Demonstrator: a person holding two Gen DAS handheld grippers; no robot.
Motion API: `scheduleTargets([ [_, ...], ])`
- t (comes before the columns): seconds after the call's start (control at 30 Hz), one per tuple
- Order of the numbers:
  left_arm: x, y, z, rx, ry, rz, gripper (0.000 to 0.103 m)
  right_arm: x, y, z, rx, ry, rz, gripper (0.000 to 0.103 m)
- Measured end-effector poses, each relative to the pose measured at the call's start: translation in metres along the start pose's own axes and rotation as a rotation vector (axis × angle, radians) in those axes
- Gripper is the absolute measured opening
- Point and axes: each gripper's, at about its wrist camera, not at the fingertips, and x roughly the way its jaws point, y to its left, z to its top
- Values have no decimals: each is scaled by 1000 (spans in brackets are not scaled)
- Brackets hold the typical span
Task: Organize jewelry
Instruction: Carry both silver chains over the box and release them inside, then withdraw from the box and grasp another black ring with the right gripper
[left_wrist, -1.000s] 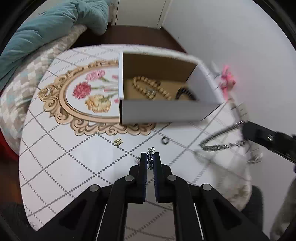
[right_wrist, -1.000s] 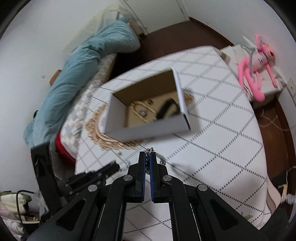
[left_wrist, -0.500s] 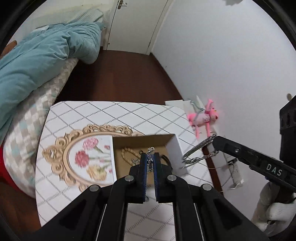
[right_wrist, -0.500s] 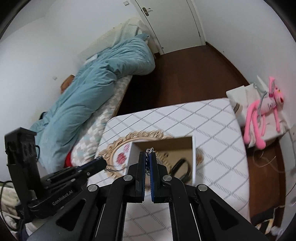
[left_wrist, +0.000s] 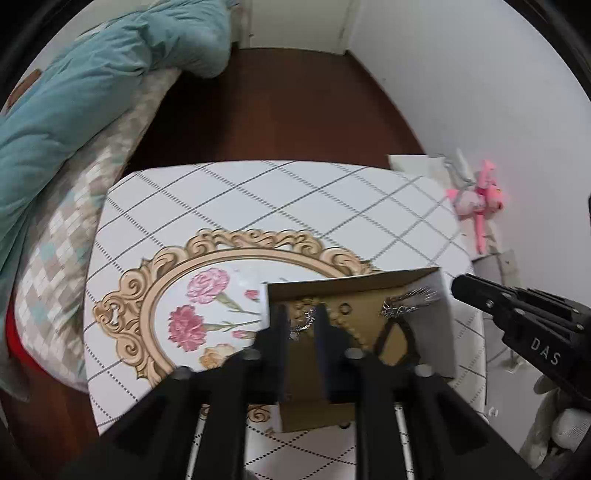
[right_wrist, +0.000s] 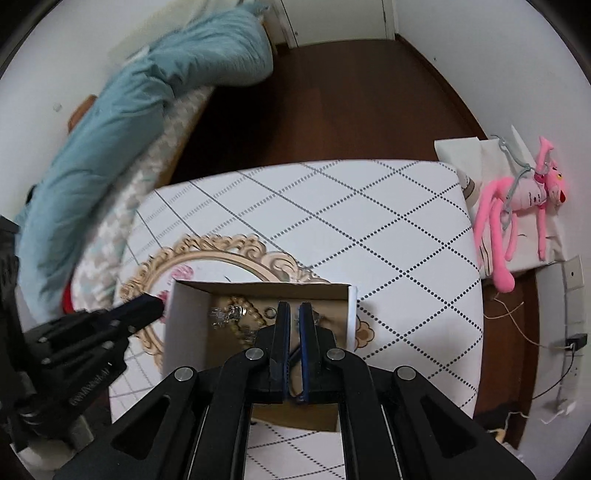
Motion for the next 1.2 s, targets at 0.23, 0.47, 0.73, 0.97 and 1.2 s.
scheduleTargets([
  [0.23, -5, 9, -4, -11, -73, 113, 79, -2, -5, -9, -16, -25, -80, 57],
  [0.47, -2, 11, -20, -12, -84, 152, 103, 1, -1, -36, -75, -36, -263, 100],
  [0.73, -3, 9, -35, -11, -84, 169, 103, 4, 1, -54, -73, -31, -281, 103],
  [0.97, -31, 8, -40, -7, -133, 176, 103, -24, 11, -58, -59, -97, -271, 103],
  [1.2, -60, 14, -66, -12, -192, 269, 103, -53, 20, -87, -39, -158, -243, 103],
])
